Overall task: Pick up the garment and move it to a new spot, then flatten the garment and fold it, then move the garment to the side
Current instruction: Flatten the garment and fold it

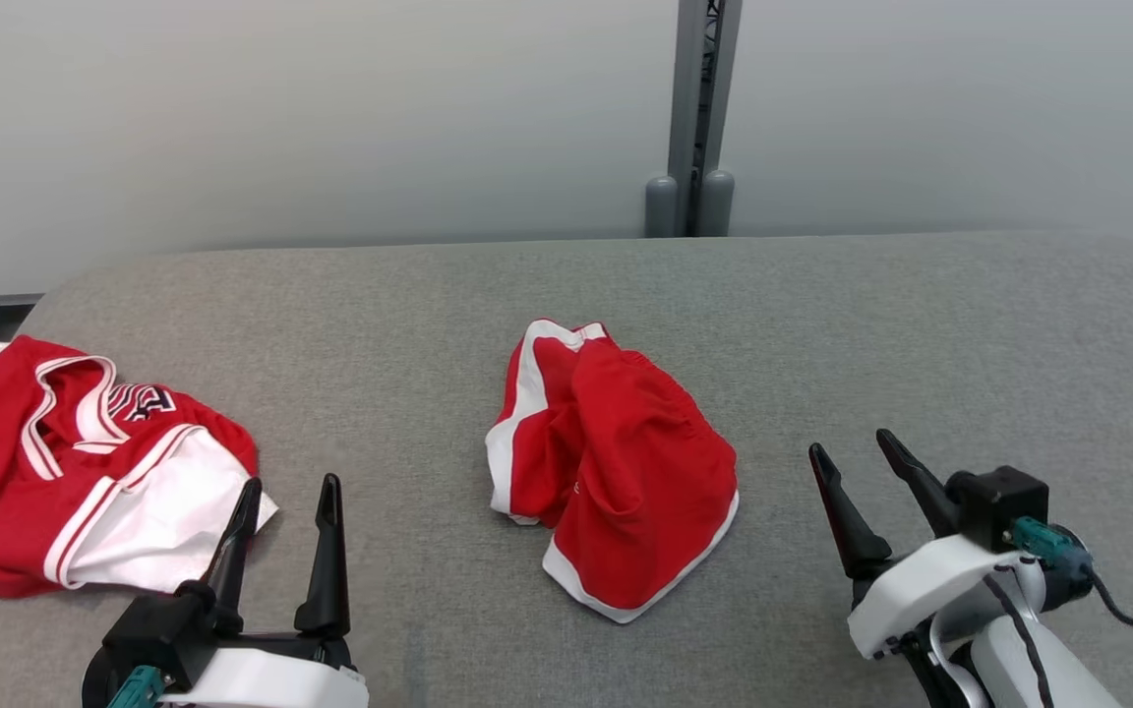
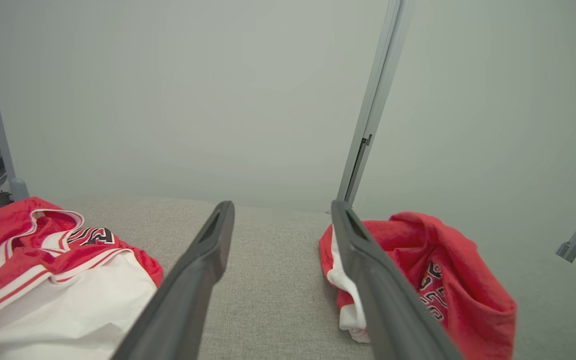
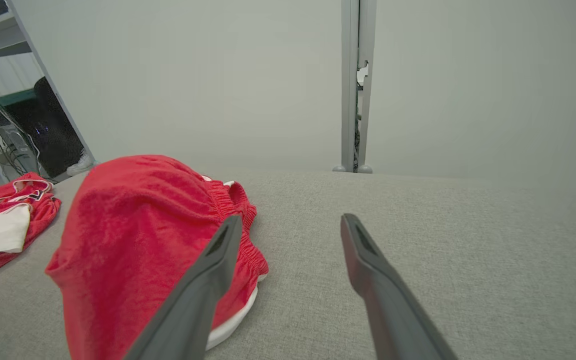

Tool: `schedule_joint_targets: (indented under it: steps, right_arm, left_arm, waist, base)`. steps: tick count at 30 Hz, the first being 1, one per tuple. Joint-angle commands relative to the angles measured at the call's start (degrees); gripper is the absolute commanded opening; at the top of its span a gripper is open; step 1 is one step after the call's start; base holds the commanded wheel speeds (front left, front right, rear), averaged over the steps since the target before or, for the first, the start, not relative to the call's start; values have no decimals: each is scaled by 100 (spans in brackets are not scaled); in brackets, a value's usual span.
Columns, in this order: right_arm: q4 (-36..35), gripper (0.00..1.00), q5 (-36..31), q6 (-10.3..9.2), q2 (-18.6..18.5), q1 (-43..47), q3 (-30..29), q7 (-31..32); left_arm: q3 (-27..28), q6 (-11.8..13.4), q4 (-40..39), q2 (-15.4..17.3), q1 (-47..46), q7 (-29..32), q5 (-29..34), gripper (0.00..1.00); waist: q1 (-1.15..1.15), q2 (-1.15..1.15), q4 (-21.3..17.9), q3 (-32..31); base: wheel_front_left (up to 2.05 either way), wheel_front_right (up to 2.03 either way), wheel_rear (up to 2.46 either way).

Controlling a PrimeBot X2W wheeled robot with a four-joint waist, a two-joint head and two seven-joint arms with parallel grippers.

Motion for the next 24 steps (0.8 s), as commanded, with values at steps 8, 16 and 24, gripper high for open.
schedule_joint_targets:
  steps: [8, 16, 24]
  right_arm:
    - [1275, 100, 815, 11, -390, -1067, 708, 713]
    - [2092, 100, 1751, 10, -723, -1793, 1572, 1594]
    - [2512, 100, 2607, 11, -912, -2233, 2252, 2157]
  left_arm:
    - [-1, -102, 120, -25, -196, -28, 59, 100]
    - [22, -188, 208, -93, -361, -29, 64, 100]
    - [71, -286, 309, -164, -485, -29, 98, 100]
  waist:
    - [0, 0, 639, 171]
    - [0, 0, 1072, 379]
    - [0, 0, 1366, 504]
  base:
    - [0, 0, 0]
    - [0, 0, 0]
    - [0, 0, 0]
